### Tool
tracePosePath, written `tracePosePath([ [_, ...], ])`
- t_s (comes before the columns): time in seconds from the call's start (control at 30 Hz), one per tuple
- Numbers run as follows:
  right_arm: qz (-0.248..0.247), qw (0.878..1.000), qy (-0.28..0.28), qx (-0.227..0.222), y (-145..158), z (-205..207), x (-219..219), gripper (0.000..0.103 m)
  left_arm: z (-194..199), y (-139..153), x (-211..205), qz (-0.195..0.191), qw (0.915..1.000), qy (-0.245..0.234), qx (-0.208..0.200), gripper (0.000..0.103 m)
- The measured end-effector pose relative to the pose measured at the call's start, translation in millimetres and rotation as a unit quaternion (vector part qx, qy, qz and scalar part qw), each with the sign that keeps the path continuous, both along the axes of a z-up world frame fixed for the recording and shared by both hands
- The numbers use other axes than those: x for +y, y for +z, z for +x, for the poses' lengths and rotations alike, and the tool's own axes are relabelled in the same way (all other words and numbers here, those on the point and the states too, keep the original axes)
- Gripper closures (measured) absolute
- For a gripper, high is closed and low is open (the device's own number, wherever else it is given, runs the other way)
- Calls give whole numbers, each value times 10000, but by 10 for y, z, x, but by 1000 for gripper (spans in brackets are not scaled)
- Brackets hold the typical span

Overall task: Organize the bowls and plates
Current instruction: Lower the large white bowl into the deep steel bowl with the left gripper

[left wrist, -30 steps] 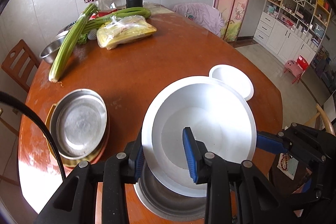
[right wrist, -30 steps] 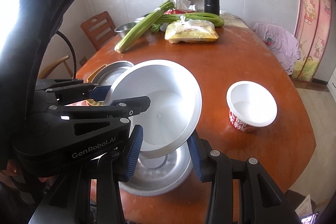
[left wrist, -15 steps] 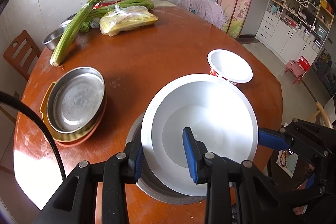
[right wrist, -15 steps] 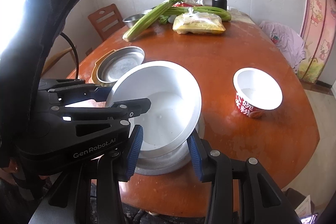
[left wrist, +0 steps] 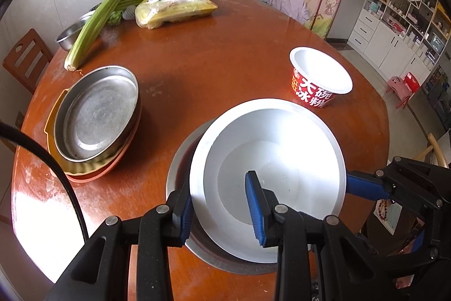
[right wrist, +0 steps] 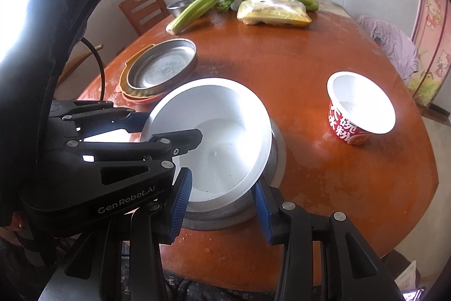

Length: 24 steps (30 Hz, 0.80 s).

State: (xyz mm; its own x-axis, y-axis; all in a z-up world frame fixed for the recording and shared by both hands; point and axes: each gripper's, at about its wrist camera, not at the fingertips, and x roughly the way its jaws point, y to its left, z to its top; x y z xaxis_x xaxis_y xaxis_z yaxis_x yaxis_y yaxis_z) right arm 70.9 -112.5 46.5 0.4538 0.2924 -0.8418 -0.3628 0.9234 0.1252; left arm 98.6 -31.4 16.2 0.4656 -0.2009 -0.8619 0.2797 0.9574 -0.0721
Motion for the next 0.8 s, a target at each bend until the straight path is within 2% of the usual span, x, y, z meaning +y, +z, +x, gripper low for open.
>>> tracePosePath([
  [0.27,-92,9998,24,191,-102,82,24,58,72,-120,-9,104,9998,-6,145,70],
  [0.8,-338,9993,3,138,-151,122,64,58,125,-158,0,67,9998,-64,200,69],
])
